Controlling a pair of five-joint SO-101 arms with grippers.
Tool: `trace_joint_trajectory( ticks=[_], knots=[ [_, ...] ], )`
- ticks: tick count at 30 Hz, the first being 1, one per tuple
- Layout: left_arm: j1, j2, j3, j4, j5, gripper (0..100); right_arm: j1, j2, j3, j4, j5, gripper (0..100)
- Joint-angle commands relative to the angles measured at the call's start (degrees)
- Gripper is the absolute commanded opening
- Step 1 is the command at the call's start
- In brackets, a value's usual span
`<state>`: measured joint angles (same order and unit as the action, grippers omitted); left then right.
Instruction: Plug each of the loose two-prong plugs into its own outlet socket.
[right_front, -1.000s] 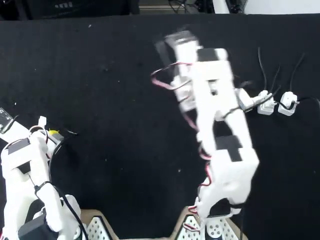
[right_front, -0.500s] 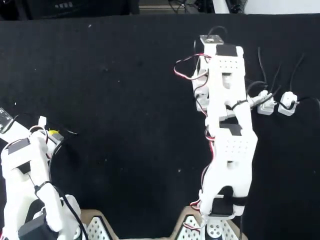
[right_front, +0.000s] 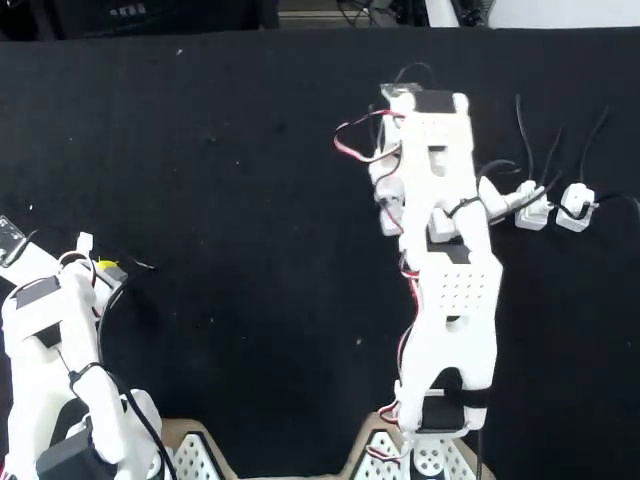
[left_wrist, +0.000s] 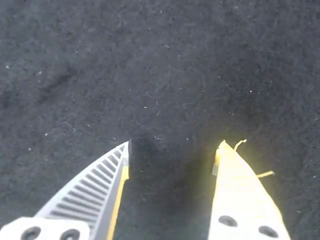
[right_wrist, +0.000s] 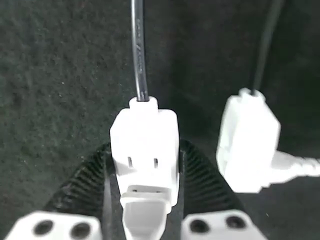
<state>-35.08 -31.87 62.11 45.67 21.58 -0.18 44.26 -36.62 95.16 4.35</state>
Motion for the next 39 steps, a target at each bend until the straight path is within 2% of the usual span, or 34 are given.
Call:
trace_joint_trajectory(
  ticks=[1, 4, 9, 15, 22, 27, 32, 36, 39],
  knots=[
    [0.7, -1.7, -3.3, -0.4, 0.3, 27, -0.4, -1.0, 2.4, -4.8, -1.3, 1.2],
    [0.7, -1.7, -3.3, -0.4, 0.3, 27, -0.4, -1.0, 4.4, -5.4, -1.1, 2.4],
    [0.7, -1.7, -3.4, -0.4, 0.3, 27, -1.3, -1.0, 4.8, -4.9, -0.5, 16.2],
    [0.7, -1.7, -3.3, -0.4, 0.3, 27, -3.3, -5.5, 2.8, -0.1, 1.6, 16.9],
    [0.7, -1.7, -3.3, -0.4, 0.1, 27, -4.2, -17.1, 4.4, 0.4, 1.6, 17.1],
    [0.7, -1.7, -3.2, -0.4, 0.1, 27, -4.0, -30.1, 4.9, 0.5, 1.6, 16.8],
    [0.7, -1.7, -3.1, -0.3, 0.0, 27, -2.5, -46.1, 6.5, 5.3, 1.7, 16.7],
    [2.9, -1.8, -3.6, -0.2, -1.1, 25, -2.7, -63.0, 19.4, 3.8, 3.7, 13.6],
    [5.8, -4.9, -3.1, -0.2, -4.9, 14, -2.5, -77.4, 35.1, -2.8, 3.7, 3.3]
  ],
)
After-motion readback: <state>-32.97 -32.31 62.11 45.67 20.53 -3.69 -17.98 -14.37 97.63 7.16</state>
